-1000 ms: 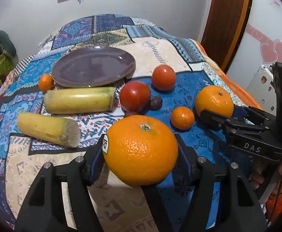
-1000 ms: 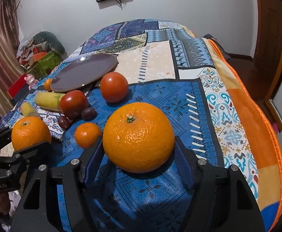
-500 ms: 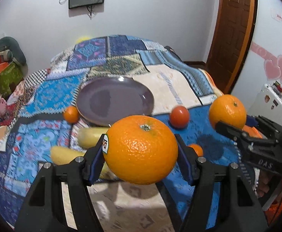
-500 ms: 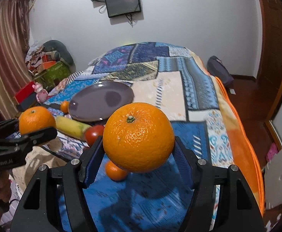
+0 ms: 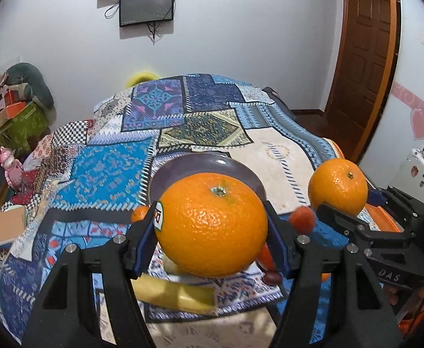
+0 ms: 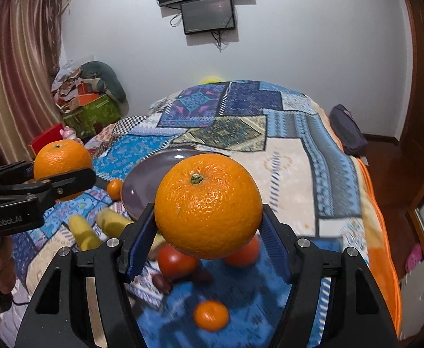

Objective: Organize fruits
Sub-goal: 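Lift the oranges and carry them over the purple plate with both grippers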

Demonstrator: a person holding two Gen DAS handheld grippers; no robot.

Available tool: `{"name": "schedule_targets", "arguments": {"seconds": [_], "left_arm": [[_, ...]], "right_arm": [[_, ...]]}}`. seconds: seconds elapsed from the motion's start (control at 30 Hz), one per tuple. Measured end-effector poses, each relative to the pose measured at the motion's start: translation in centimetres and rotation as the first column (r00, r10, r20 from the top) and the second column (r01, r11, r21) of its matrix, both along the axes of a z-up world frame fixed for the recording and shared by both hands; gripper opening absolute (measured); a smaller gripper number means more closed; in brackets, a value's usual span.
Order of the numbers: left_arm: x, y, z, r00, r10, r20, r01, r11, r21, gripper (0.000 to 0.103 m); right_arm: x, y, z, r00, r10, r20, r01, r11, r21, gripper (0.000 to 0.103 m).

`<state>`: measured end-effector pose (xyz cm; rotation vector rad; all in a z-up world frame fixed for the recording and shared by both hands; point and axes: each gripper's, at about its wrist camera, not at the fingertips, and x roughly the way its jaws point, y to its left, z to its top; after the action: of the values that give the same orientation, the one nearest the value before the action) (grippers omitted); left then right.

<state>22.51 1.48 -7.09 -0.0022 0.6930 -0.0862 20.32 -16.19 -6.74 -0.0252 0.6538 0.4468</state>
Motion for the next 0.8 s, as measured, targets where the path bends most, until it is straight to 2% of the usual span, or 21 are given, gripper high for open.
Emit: {"name": "schedule_targets", "arguments": {"seconds": [0.17, 0.43, 0.7, 0.8], "left_arm": [[1.5, 0.9, -0.2, 1.000, 0.026, 0.002, -0.026, 1.000, 0.003, 0.066], [5.0, 2.8, -1.4, 0.997, 0.063, -0.035, -0.063, 0.998, -0.012, 0.066], [8.4, 3.5, -3.3, 0.994, 0.063, -0.088, -0.064, 0.998, 0.001, 0.066], [9.5, 4.0, -3.9, 0.991, 0.059, -0.118, -0.062, 0.998, -0.019, 0.066]], "right_arm": [[1.3, 1.5, 0.2, 1.000, 0.024, 0.005, -0.024, 1.000, -0.003, 0.066], [3.7, 3.2, 0.0, 0.999, 0.044, 0.010, -0.044, 0.998, -0.044, 0.066], [6.1, 4.3, -1.7, 0.998, 0.051, -0.043, -0.054, 0.997, -0.061, 0.066], [7.1, 4.5, -2.5, 0.995, 0.062, -0.079, -0.067, 0.995, -0.068, 0.066]]}}
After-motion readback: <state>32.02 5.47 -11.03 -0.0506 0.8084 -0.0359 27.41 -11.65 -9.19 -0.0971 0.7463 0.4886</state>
